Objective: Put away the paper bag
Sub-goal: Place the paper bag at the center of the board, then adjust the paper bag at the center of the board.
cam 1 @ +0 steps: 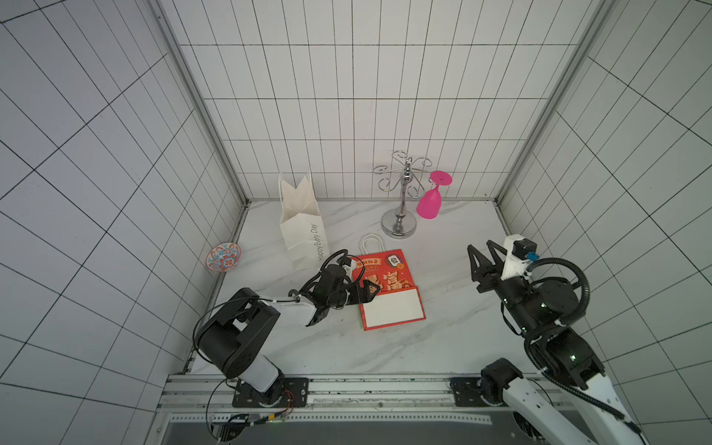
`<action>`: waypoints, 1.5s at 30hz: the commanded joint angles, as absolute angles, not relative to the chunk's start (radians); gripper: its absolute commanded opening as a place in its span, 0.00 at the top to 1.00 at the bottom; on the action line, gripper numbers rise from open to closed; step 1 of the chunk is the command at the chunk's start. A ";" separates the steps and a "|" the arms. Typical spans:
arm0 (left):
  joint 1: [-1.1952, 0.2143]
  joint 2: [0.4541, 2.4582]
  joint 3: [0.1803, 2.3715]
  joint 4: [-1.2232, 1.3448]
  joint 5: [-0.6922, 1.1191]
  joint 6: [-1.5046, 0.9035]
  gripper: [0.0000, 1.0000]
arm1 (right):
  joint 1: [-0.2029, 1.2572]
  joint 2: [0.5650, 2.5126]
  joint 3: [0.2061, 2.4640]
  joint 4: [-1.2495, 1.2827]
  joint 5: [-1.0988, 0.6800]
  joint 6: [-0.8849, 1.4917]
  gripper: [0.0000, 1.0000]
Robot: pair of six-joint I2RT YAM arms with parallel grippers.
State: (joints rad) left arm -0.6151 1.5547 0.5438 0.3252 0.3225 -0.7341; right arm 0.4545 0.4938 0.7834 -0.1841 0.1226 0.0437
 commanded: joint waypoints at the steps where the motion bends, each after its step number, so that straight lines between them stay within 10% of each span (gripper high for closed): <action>1: -0.605 1.487 0.543 0.235 0.182 -0.679 0.03 | 0.459 0.501 0.737 -0.199 0.111 0.051 0.45; 15: -0.576 1.093 0.534 -0.037 -0.308 -0.481 0.02 | 0.460 0.630 0.646 -0.234 -0.039 0.277 0.39; 27: -0.174 0.927 0.729 -0.211 0.014 -0.249 0.02 | 0.461 0.884 0.685 -0.096 -0.230 0.358 0.40; 45: -0.072 1.011 1.120 -0.429 -0.149 -0.111 0.02 | 0.577 1.206 0.902 -0.079 -0.289 0.206 0.41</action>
